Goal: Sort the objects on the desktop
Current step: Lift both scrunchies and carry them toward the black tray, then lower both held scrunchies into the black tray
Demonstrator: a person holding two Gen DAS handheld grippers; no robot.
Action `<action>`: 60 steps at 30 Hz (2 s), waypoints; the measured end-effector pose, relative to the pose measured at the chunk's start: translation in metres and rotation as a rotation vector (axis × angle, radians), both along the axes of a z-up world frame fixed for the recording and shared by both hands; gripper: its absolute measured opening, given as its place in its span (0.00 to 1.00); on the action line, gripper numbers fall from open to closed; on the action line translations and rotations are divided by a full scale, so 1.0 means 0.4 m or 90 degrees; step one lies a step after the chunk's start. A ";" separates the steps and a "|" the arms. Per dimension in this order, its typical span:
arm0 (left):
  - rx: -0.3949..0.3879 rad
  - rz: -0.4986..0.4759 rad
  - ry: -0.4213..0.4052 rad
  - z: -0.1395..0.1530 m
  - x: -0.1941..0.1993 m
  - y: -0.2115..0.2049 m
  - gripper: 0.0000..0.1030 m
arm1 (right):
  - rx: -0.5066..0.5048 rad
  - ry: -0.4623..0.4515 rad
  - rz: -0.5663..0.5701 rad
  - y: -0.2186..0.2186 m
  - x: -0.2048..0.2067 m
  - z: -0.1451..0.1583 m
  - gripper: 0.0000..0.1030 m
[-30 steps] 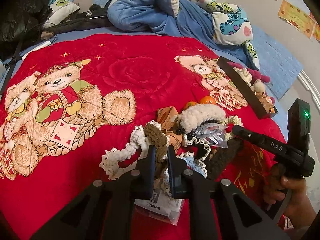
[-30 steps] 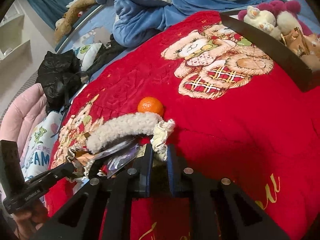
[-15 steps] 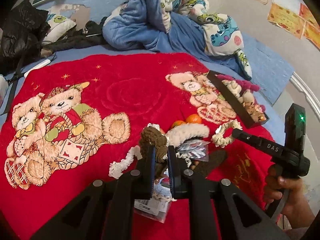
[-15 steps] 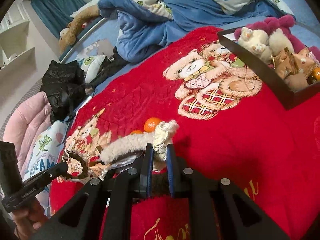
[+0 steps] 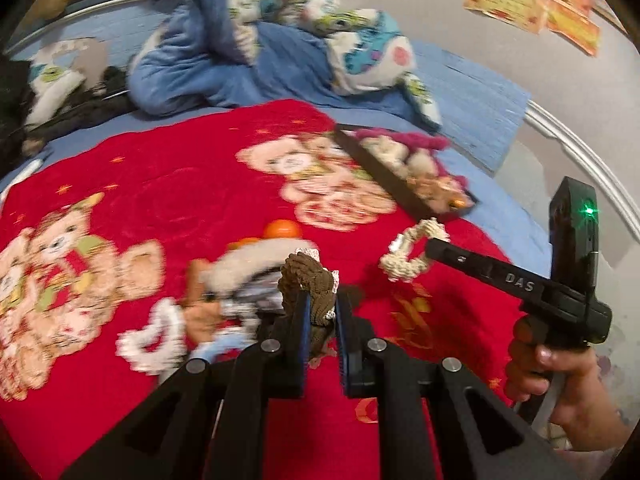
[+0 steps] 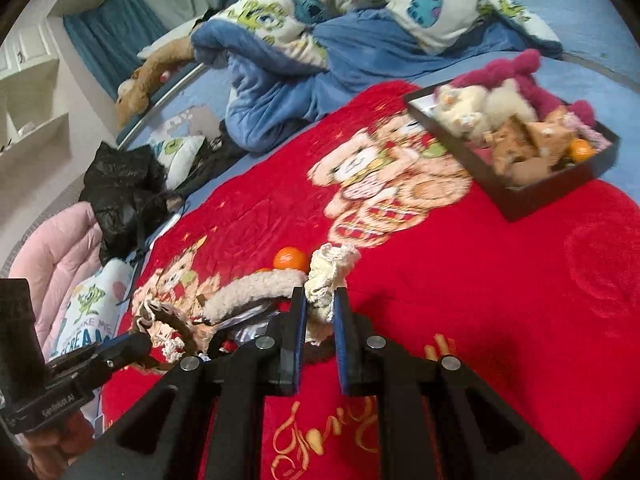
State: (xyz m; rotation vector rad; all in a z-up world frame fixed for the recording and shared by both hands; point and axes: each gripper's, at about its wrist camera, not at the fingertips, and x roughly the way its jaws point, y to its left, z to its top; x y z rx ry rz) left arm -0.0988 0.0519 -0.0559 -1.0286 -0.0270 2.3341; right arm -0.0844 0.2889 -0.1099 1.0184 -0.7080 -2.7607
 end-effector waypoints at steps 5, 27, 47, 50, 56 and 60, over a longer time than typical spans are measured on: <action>0.010 -0.079 -0.004 0.002 0.051 0.120 0.12 | 0.020 0.013 -0.052 0.074 0.095 0.026 0.13; 0.015 -0.278 -0.034 -0.032 0.244 0.470 0.12 | 0.024 -0.013 -0.217 0.313 0.433 0.006 0.13; -0.003 -0.217 -0.012 -0.023 0.073 0.676 0.12 | 0.024 0.006 -0.124 0.463 0.313 0.000 0.13; -0.004 -0.210 -0.008 -0.017 0.015 0.713 0.12 | 0.024 0.012 -0.123 0.499 0.270 0.002 0.13; -0.001 -0.189 0.006 -0.003 -0.087 0.777 0.12 | 0.029 0.032 -0.118 0.567 0.170 0.011 0.13; 0.005 -0.175 0.012 -0.006 -0.142 0.809 0.12 | 0.027 0.055 -0.110 0.601 0.109 0.012 0.13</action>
